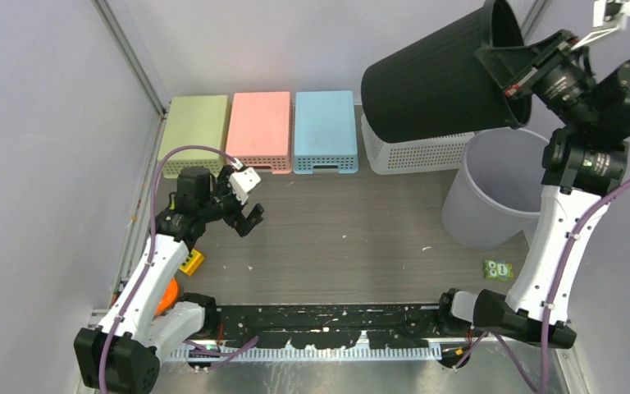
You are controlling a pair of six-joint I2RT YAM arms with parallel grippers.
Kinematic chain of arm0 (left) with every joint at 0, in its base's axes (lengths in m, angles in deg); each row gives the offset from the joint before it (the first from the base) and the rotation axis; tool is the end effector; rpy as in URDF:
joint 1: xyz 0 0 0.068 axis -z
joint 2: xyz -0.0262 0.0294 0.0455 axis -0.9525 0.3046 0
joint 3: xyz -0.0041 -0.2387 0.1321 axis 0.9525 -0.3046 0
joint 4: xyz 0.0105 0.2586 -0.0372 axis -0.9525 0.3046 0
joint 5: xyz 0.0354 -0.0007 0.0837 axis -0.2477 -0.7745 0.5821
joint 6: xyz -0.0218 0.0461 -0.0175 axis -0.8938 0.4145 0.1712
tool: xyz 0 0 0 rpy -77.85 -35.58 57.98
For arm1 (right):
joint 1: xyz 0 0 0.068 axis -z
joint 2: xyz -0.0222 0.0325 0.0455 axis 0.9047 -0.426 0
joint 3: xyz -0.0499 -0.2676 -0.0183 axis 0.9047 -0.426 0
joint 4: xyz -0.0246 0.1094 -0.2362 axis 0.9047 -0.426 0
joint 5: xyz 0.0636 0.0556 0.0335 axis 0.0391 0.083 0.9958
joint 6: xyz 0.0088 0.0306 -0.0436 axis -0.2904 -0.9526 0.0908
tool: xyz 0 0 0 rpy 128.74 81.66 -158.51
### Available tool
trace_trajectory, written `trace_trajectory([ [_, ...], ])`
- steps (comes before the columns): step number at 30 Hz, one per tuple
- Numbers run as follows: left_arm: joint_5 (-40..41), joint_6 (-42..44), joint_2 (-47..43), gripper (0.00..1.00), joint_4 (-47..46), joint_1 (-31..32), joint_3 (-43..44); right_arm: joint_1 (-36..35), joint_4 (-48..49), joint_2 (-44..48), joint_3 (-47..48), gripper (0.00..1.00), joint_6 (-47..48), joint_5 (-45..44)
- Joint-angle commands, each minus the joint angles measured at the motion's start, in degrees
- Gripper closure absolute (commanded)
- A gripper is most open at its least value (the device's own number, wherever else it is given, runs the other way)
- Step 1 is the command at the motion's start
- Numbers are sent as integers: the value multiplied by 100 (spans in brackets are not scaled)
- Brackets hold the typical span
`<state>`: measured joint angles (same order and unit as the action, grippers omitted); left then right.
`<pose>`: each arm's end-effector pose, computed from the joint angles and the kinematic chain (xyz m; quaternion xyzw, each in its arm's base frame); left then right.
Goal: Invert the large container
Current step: Turn the container upside down at the center of the board.
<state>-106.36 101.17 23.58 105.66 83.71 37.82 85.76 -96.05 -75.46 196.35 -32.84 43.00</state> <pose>0.1911 -0.0560 0.2880 0.4013 0.7768 -0.1528 0.4606 0.1820 -0.0399 0.5933 -0.0482 0.6267 0.3592 0.6898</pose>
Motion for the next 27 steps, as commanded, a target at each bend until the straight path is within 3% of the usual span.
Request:
trace_trajectory([
  [1, -14, -1, -37, 0, -134, -46, 16, -999, 197, 230, -430, 99, 301, -528],
  [4, -6, 2, -39, 0, -129, -46, 19, -2216, -516, 143, -781, 99, 1121, -1276],
  [7, 7, 9, -72, 0, -131, -46, -3, -2881, -145, 69, -1479, 99, 1034, -1577],
  [16, -45, 90, -277, 0, -64, -95, -23, -3387, 1441, 58, -3093, 99, -571, -1634],
  [27, -238, 328, -329, 0, 159, -114, 41, -3468, 1501, 223, -4098, 99, -1282, -1914],
])
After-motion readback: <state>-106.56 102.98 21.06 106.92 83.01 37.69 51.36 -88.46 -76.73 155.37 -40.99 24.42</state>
